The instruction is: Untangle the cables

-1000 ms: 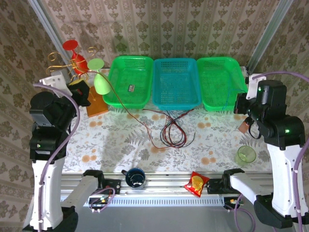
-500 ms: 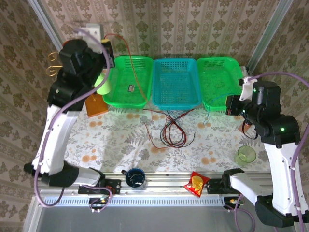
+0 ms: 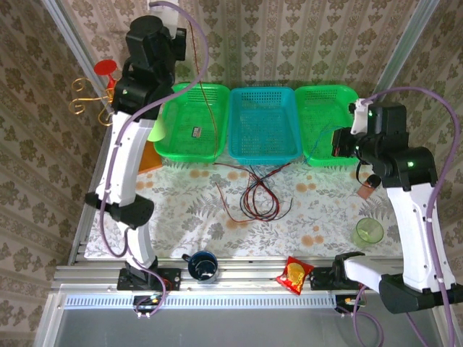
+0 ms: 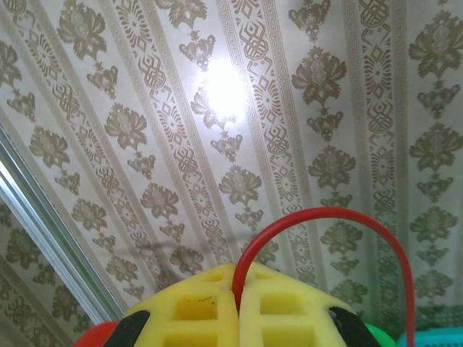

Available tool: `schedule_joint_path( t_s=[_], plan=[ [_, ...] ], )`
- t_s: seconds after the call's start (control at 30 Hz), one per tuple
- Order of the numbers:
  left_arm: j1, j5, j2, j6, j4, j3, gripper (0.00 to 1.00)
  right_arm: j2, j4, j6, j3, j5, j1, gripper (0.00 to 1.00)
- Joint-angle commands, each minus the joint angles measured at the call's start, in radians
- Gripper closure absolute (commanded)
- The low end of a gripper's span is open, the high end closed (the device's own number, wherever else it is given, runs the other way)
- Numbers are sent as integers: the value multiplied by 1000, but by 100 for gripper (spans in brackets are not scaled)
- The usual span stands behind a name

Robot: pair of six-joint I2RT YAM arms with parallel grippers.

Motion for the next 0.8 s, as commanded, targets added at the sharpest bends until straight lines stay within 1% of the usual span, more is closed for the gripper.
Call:
schedule_joint_path(
  t_s=[0.0,0.07,0.13,0.27,0.37,0.5,0.7,0.73,0.77],
  plan=[
    [-1,-52,37,103,65,89,100,28,-8,-25,50,-3,6,100],
    [8,-66,36,100,58,69,100,57,-10,-33,68,-14,6,100],
    [19,-52,13,69,51,11,100,80,-13,-43,82,-29,6,100],
    [42,7,-48,-48,39,-193,100,102,6,-52,77,-28,6,100],
    [53,37,-62,-108,9,-306,100,113,23,-42,60,-28,6,100],
    [61,79,-64,-175,26,-452,100,124,28,-54,42,-31,6,100],
    [61,78,-36,-249,50,-603,100,136,17,-62,45,-20,6,100],
    [90,79,-31,-265,53,-626,100,138,18,-64,43,-19,6,100],
    [95,85,-28,-280,55,-644,100,141,14,-68,43,-19,6,100]
  ],
)
